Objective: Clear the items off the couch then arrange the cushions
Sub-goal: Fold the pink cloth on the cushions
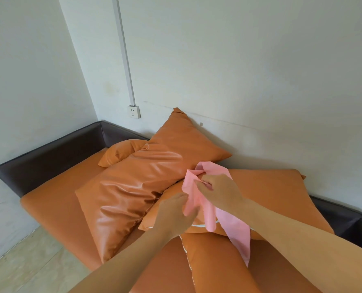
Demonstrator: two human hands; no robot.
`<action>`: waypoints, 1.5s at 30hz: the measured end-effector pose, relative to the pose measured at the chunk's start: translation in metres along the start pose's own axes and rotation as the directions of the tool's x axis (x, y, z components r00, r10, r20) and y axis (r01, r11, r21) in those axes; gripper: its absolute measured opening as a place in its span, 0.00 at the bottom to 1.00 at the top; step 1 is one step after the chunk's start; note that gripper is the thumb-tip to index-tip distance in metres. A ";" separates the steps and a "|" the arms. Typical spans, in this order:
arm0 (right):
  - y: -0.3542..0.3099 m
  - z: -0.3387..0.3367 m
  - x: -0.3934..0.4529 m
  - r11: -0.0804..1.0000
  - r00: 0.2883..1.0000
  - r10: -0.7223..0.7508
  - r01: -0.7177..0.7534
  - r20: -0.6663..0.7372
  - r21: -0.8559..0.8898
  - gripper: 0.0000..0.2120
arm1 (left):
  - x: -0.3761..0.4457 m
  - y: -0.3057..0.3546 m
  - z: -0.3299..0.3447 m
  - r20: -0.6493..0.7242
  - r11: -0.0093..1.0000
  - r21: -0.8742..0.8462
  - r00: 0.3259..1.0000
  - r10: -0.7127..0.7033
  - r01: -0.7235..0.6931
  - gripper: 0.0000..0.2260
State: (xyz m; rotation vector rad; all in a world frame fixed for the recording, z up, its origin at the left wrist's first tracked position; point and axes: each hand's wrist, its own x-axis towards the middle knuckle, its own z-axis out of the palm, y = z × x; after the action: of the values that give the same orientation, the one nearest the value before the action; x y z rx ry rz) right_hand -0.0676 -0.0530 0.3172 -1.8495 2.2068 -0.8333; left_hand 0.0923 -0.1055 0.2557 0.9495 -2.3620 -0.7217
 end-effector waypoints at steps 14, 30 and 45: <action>0.025 -0.019 -0.025 0.992 0.980 -0.018 -0.007 0.199 0.124 0.13 | 0.024 0.009 -0.054 -0.025 0.986 -0.011 0.985 0.168 -0.168 0.15; 0.016 -0.054 -0.032 0.945 0.994 0.017 0.021 -0.110 0.328 0.11 | 0.019 0.013 -0.079 -0.054 0.965 -0.109 0.971 0.235 -0.239 0.07; -0.006 -0.078 -0.053 0.911 0.976 -0.082 0.156 -0.202 0.382 0.14 | 0.009 0.025 -0.110 -0.229 0.885 0.059 0.857 0.462 -0.461 0.13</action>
State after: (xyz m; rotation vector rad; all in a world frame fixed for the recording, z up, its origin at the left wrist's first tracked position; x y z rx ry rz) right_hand -0.0850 0.0209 0.3728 -1.7743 1.8438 -1.4071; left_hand 0.1414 -0.1284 0.3550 0.4033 -2.2444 -0.3887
